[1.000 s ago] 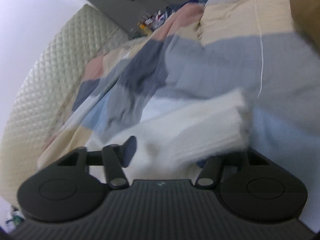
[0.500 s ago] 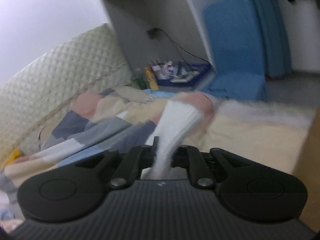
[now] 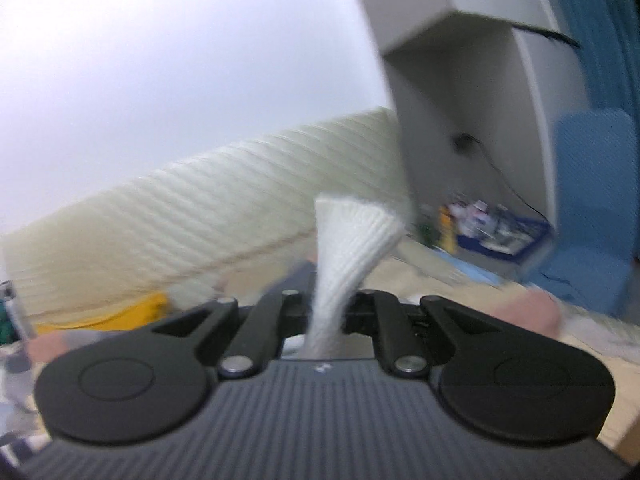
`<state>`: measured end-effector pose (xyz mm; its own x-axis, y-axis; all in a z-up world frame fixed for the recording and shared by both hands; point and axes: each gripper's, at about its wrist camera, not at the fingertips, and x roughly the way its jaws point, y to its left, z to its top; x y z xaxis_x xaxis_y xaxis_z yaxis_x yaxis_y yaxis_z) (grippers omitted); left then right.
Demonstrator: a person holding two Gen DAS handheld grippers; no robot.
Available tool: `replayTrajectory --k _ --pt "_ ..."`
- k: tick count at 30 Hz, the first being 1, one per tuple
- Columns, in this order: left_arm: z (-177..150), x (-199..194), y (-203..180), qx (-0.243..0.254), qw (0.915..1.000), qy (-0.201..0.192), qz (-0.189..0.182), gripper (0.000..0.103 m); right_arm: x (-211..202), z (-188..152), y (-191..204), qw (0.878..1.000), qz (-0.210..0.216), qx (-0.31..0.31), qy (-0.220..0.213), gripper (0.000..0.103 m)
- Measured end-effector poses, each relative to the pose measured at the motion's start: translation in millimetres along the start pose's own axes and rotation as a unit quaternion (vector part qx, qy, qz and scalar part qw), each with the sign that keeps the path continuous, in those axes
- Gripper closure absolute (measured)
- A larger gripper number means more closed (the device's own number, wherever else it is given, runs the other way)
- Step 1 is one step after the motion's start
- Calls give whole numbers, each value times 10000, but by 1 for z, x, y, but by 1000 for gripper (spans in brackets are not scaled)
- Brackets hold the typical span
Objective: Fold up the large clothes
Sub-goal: 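Grasp a sleeve cuff with the right gripper and lift the sleeve, then lay the held sleeve across the sweater body and open the right gripper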
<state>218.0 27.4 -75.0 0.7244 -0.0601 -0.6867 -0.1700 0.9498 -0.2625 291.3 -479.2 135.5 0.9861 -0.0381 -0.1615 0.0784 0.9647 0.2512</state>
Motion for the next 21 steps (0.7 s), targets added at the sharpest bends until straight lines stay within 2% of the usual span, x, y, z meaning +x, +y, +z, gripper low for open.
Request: replayTrajectory --k 2,5,10,15,21 --pt "5 -8 8 -85 9999 81 -88 44 -19 7 35 9993 324 -175 -61 93" --pt "11 -25 23 -404 9988 -62 -264 44 -42 15 89 9956 835 -405 -135 93" --pt "20 -52 47 -770 9956 -328 -410 44 -80 -2 184 9804 1749 -908 -71 93" --pt "29 -71 79 -1294 9889 -599 -429 44 -109 -51 263 9556 2668 -1221 250 93" --pt "38 -90 126 -1967 9749 -969 -384 44 -130 -146 332 9260 3422 -1197 1054 91"
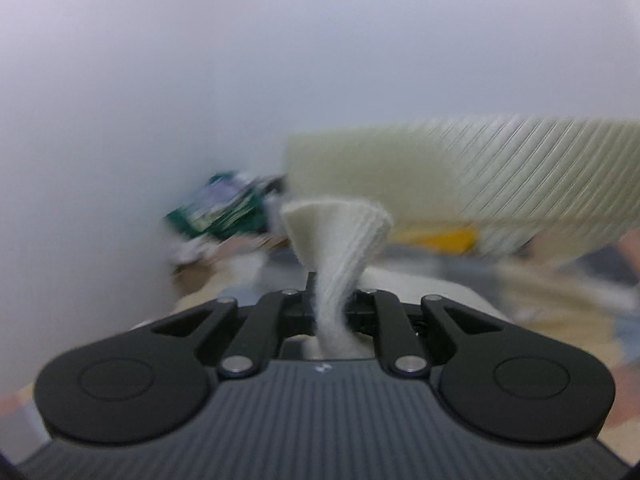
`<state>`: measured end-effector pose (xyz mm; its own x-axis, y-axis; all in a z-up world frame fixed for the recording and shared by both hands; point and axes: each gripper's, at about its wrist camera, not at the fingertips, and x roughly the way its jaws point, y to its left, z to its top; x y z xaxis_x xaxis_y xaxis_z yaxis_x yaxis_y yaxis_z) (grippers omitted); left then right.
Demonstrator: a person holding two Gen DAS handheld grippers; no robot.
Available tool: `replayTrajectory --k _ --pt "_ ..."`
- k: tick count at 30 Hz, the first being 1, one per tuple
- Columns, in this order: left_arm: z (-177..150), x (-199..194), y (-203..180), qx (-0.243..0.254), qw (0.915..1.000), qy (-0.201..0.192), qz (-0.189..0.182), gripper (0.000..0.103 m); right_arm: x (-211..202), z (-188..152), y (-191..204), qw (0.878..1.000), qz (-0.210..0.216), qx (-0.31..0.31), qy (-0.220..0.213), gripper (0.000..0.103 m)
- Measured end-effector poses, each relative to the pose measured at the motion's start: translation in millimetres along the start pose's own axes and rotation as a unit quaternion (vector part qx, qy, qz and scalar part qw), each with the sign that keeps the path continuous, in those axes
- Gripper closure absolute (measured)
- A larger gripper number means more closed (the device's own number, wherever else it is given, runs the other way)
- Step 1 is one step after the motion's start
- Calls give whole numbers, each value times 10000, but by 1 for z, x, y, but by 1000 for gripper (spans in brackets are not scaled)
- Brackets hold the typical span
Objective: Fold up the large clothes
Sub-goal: 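Lay the held sleeve across the sweater body and open the right gripper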
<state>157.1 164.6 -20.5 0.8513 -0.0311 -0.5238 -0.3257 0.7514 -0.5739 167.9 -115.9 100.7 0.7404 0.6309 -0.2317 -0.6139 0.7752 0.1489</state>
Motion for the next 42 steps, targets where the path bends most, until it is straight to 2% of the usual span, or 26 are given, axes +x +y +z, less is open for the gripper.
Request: replayTrajectory --k 3,7,12,13,14,15,17,21,26,34,37,40,42 --pt "10 -9 18 -248 9994 -227 65 44 25 -44 25 9984 160 237 494 90" --pt "18 -12 36 -554 9980 -302 -23 44 52 -99 32 9928 169 464 1088 90" --pt "18 -9 39 -533 9984 -149 -133 44 62 -133 40 9848 136 500 1656 88" --pt "16 -7 37 -495 9986 -109 -141 44 58 -138 41 9847 130 408 1689 87" --pt "14 -5 34 -447 9989 -79 -145 44 55 -141 43 9850 129 326 1689 81" --pt "12 -4 31 -384 9991 -54 -155 44 48 -146 42 9849 156 304 1694 67" --pt "9 -2 25 -226 9996 -27 -183 44 39 -145 39 9838 270 323 1744 51" --pt "2 -4 11 94 9994 34 -316 44 15 -147 32 9829 388 265 1780 52" --pt "-20 -2 -15 540 9970 285 -475 44 -9 -154 6 9867 47 230 1608 52" --pt "-71 20 -57 1356 9859 864 -471 44 4 -169 -66 9818 -1058 766 1376 52" --pt "-85 28 -67 1659 9804 975 -413 44 12 -180 -90 9775 -1166 1119 1356 55" --pt "-99 41 -72 1884 9752 1124 -304 44 22 -193 -100 9759 -1363 874 1461 58" --pt "-108 51 -74 1993 9717 1255 -173 44 28 -205 -110 9726 -1360 970 1615 63"
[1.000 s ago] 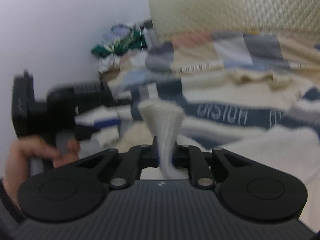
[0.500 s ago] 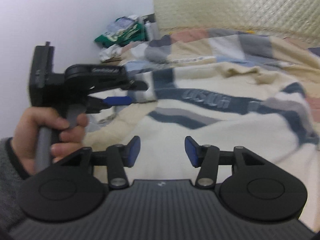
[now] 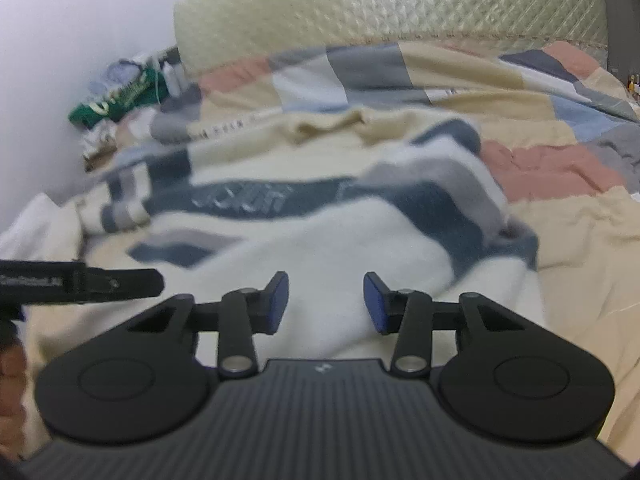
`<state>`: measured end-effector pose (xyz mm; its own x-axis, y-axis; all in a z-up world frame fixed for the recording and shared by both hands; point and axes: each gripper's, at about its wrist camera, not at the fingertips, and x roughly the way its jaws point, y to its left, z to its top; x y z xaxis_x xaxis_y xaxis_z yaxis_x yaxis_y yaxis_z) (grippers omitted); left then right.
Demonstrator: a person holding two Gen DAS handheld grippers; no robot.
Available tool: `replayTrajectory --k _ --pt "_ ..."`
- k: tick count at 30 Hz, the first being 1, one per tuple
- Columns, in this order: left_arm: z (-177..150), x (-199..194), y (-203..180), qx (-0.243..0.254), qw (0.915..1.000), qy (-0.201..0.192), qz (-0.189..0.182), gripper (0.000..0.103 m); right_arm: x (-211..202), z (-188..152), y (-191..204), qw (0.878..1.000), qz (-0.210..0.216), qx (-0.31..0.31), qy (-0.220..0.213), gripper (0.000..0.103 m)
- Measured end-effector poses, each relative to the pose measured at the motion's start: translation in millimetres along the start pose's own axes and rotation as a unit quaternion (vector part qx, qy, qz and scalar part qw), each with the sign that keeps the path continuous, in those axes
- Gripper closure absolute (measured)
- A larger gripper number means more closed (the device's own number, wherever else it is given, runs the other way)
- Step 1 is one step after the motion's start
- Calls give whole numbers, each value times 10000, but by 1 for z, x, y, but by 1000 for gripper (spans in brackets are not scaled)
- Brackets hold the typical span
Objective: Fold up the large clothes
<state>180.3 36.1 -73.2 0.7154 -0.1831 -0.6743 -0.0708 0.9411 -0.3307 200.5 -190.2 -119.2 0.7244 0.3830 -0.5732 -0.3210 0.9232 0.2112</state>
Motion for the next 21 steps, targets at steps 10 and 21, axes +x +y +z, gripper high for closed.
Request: replayTrajectory --k 10,21 --pt "-22 26 -15 708 9956 129 595 44 15 -9 -6 9992 -52 16 394 65" --pt "-5 -11 -5 -40 9954 -104 951 44 -15 -11 -23 9972 138 592 434 63"
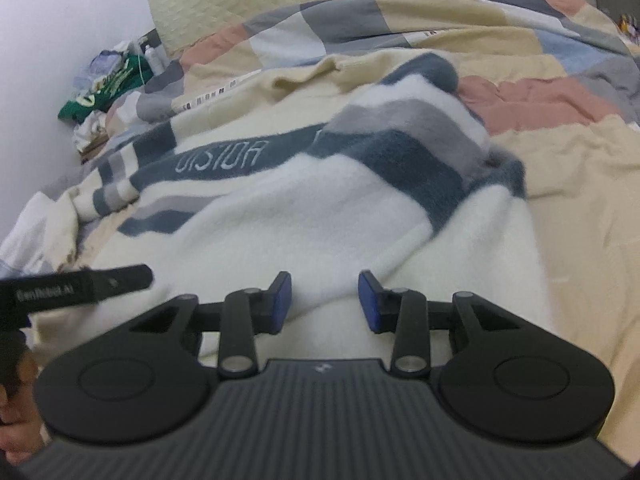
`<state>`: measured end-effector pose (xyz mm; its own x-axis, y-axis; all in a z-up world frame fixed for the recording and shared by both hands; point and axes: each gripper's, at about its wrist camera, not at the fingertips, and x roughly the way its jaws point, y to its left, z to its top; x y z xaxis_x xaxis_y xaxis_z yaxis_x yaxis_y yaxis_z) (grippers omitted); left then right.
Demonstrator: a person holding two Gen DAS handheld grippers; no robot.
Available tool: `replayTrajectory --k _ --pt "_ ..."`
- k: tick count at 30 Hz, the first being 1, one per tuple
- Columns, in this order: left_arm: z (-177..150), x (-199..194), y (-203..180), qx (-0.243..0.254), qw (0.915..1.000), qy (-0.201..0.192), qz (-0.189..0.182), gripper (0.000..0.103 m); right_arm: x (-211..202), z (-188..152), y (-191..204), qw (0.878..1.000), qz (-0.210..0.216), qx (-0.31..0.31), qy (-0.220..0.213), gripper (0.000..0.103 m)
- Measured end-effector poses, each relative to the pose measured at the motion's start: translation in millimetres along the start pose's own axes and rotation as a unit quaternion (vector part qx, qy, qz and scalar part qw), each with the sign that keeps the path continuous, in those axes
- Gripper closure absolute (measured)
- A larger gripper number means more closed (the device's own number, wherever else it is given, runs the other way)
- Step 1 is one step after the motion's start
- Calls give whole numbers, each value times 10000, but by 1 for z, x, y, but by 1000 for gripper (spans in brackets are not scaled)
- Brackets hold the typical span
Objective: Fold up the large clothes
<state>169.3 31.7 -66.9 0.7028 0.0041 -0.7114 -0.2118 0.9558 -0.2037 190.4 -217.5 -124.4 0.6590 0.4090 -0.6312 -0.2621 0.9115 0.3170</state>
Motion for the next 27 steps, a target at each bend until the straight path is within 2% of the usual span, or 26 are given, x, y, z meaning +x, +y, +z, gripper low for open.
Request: replayTrajectory --k 6,10,14,17,21,24,25,27 --pt "37 -18 18 -294 9977 -46 607 43 -21 1 -2 9998 80 150 -144 62" --pt "66 -28 45 -445 9938 -73 1021 40 -31 1 5 9998 66 27 -189 62" --pt "81 -33 84 -468 9862 -211 1574 39 -35 0 16 9997 108 -120 -174 62" --pt "84 -33 123 -739 9776 -278 1952 39 -34 -3 26 9994 73 -303 -153 62" --pt "75 -33 171 -1509 9662 -404 2053 39 -28 -7 35 9987 70 -499 -86 62" --pt "66 -30 194 -1807 9594 -519 2101 39 -22 -9 39 9983 39 -573 -55 60" --pt "63 -28 198 -1869 9581 -540 2104 39 -20 -10 39 9984 34 -571 -40 57" --pt "59 -23 209 -2019 9551 -565 2095 39 -18 -11 38 9986 38 -534 -35 43"
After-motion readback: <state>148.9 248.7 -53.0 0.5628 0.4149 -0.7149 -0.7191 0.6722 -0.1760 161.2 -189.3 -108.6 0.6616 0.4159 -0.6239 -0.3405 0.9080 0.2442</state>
